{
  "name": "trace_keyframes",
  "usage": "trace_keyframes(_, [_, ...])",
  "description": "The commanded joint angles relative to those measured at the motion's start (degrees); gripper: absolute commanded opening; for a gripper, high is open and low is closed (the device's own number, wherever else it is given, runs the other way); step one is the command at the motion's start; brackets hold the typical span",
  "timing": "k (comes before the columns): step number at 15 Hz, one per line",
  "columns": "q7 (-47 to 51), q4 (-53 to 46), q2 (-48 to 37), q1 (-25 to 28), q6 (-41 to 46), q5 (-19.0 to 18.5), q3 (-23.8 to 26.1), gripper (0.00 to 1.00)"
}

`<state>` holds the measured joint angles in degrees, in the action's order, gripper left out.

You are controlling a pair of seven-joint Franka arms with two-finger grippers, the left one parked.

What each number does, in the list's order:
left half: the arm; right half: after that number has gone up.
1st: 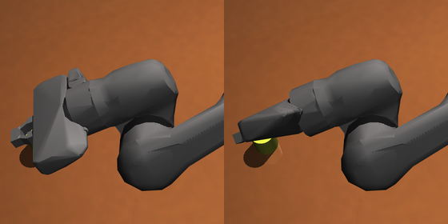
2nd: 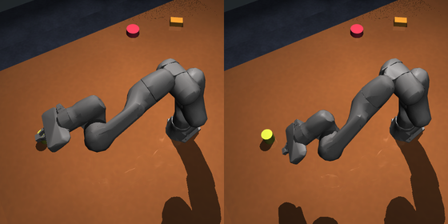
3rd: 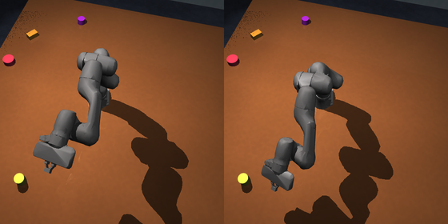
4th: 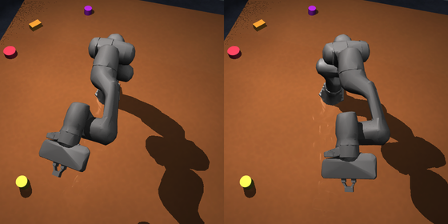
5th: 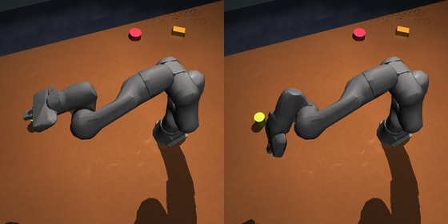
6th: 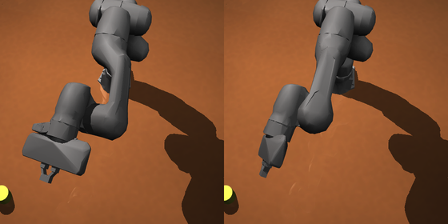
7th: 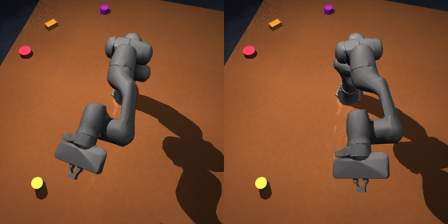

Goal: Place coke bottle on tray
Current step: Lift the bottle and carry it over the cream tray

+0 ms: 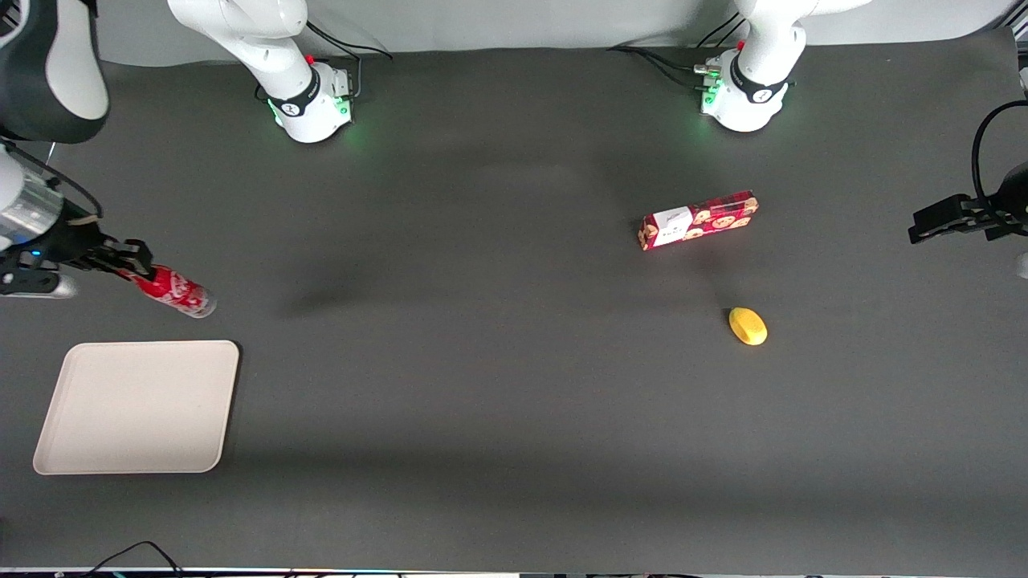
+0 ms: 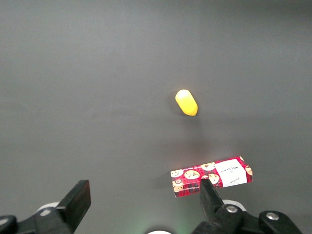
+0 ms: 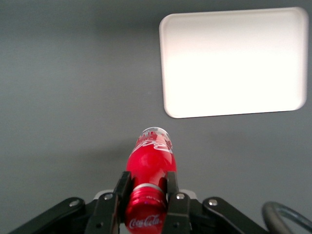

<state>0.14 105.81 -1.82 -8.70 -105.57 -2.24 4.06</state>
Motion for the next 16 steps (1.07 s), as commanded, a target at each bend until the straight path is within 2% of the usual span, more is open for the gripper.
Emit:
trace_keyframes(1, [-5.13, -17.26, 9.61, -2.45, 9.04, -3.91, -0.45, 0.00])
trace_keyframes(5, [-16.73, -35.46, 22.79, -5.18, 12.48, -3.82, -5.02, 0.00])
trace_keyframes(11, [-33.87, -49.89, 38.62, -14.58, 11.62, -3.82, -4.85, 0.00])
trace_keyframes(16, [-40.74, -51.93, 47.33, -20.04, -0.23, -2.95, -4.15, 0.00])
